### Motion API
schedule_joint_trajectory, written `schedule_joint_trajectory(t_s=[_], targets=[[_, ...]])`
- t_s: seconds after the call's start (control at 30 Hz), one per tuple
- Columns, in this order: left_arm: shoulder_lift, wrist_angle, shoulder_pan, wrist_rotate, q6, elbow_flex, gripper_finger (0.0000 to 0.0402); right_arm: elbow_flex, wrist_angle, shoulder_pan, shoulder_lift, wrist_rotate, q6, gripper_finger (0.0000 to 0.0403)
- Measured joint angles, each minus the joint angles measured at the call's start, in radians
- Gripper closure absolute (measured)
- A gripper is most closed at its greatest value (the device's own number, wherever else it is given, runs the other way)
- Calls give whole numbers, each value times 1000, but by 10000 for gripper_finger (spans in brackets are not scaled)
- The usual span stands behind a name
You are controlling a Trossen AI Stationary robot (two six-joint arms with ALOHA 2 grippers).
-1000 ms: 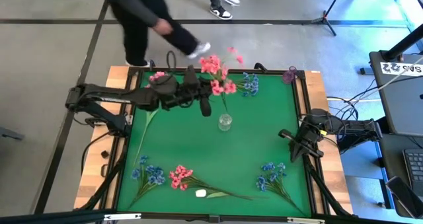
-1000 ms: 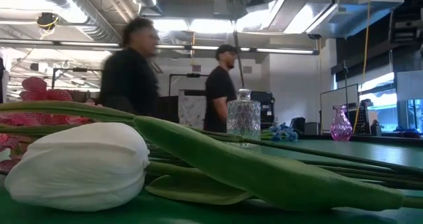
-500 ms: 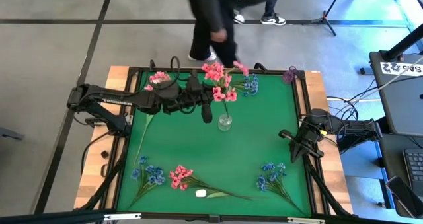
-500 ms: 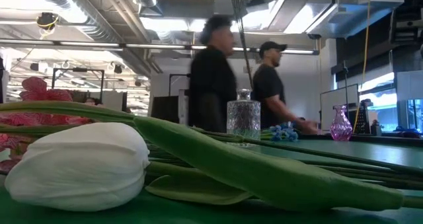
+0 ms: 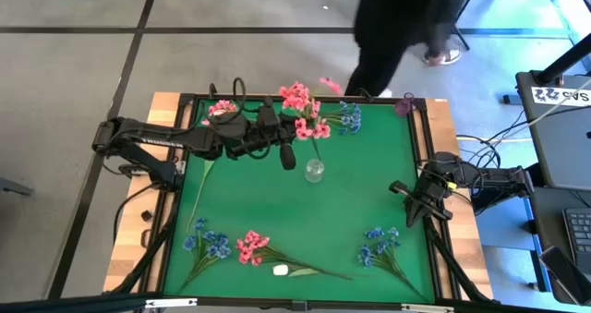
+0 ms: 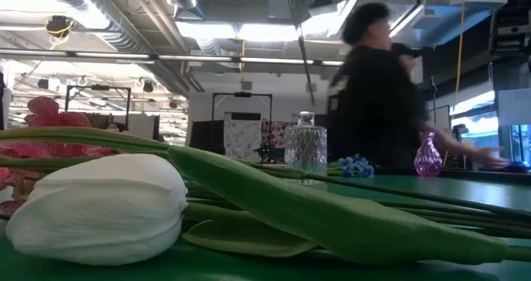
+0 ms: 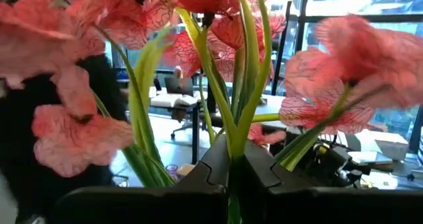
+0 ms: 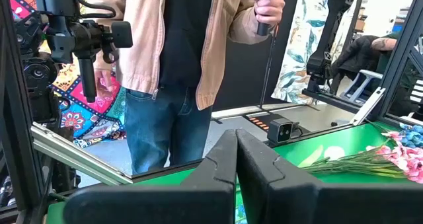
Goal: Sort flowers into vase by color
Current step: Put the middle left pink flowers into the transparent vase
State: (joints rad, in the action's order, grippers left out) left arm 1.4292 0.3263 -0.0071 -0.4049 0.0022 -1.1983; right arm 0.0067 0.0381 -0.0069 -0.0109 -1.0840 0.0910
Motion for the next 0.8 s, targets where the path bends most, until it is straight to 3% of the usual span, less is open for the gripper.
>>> schedule_joint_trajectory(t_s=[0.5,0.8], targets=[[25,-154,22,-2,-95,0,394,0,10,0,0,0,0,395],[66,-253,63,98,-266,0,309,0,11,0,0,1,0,395]])
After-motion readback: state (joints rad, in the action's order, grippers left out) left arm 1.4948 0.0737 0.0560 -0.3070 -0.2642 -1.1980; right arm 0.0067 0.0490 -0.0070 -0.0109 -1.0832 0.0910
